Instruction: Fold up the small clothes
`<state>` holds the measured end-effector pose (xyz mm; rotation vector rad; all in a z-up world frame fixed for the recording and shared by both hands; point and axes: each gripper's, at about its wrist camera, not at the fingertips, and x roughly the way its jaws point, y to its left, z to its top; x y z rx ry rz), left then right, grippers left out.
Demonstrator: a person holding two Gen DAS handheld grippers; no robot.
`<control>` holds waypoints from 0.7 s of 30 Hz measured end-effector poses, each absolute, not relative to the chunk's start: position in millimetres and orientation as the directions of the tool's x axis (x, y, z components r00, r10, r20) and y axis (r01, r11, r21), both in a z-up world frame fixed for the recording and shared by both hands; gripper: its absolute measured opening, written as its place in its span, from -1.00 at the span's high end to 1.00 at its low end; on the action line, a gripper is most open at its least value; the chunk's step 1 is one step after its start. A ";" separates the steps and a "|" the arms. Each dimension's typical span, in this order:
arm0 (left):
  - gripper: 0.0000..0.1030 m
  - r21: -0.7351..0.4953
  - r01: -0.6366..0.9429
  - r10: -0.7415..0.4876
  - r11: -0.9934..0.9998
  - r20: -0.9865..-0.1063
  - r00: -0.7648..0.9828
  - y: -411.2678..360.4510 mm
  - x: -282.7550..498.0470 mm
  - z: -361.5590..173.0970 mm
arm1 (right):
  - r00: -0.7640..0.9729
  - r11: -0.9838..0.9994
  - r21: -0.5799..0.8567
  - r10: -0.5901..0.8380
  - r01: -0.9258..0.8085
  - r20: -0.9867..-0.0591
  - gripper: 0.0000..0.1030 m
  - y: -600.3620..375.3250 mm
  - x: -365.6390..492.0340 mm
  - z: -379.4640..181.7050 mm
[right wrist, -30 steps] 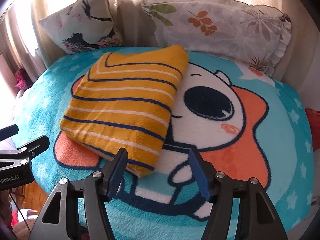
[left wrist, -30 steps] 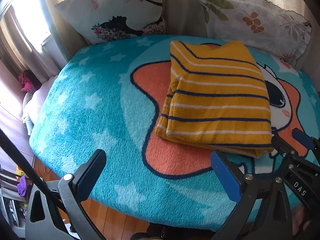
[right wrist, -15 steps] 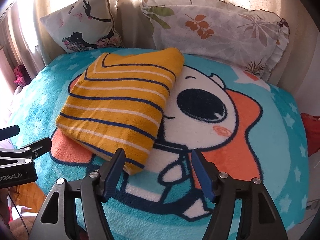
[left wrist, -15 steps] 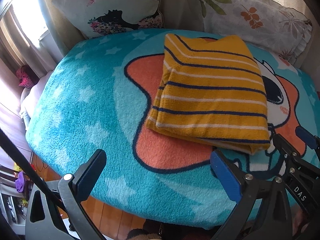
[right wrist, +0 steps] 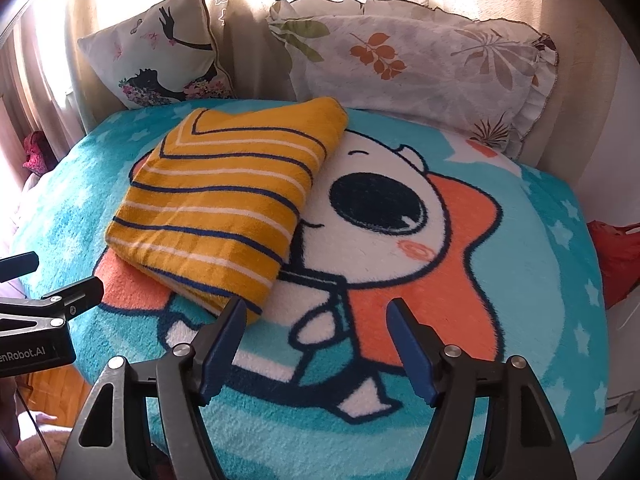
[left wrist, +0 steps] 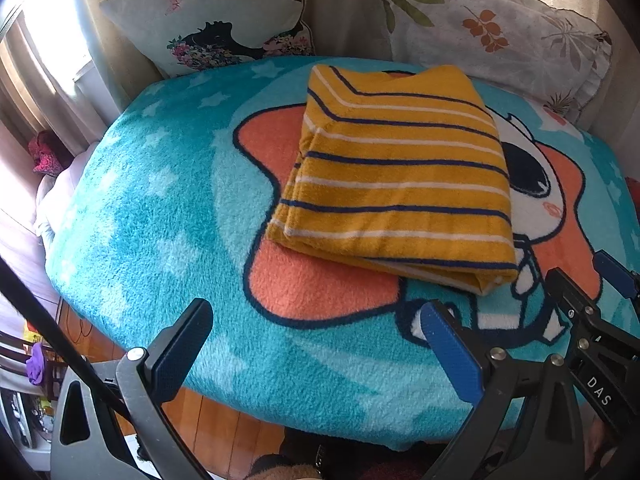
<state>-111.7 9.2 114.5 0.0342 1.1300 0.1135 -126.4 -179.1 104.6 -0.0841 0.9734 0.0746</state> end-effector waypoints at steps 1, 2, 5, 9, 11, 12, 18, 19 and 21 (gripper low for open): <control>-1.00 0.082 -0.071 0.105 0.994 -0.900 0.423 8.5 -112.8 114.7 | 0.561 0.994 -0.039 0.025 -0.102 -0.827 -0.50 -179.6 -127.4 104.9; -1.00 0.080 -0.072 0.103 0.994 -0.900 0.424 8.0 -114.0 115.1 | 0.563 0.994 -0.040 0.024 -0.102 -0.826 -0.50 -180.0 -128.7 105.4; -1.00 0.075 -0.076 0.100 0.994 -0.898 0.429 6.9 -117.0 116.7 | 0.567 0.994 -0.043 0.023 -0.103 -0.823 -0.51 -182.0 -131.1 106.6; -1.00 0.071 -0.078 0.098 0.994 -0.897 0.431 5.8 -120.8 117.7 | 0.572 0.994 -0.045 0.021 -0.101 -0.820 -0.52 -183.2 -134.6 108.0; -1.00 0.069 -0.076 0.095 0.995 -0.898 0.430 5.6 -121.4 117.7 | 0.576 0.994 -0.046 0.022 -0.103 -0.817 -0.52 -183.5 -136.3 108.8; -1.00 0.069 -0.077 0.096 0.995 -0.898 0.429 5.1 -122.1 117.8 | 0.577 0.994 -0.045 0.023 -0.104 -0.816 -0.52 -183.5 -137.0 109.2; -1.00 0.061 -0.071 0.085 0.996 -0.907 0.414 4.7 -125.0 114.7 | 0.581 0.993 -0.034 0.037 -0.110 -0.813 -0.54 -183.3 -138.9 109.1; -1.00 0.061 -0.069 0.084 0.996 -0.909 0.408 4.7 -125.8 113.2 | 0.581 0.994 -0.029 0.039 -0.107 -0.813 -0.54 -183.2 -139.1 108.4; -1.00 0.054 -0.064 0.075 0.997 -0.914 0.398 6.6 -127.1 109.8 | 0.574 0.995 -0.016 0.046 -0.102 -0.817 -0.55 -182.4 -137.3 105.4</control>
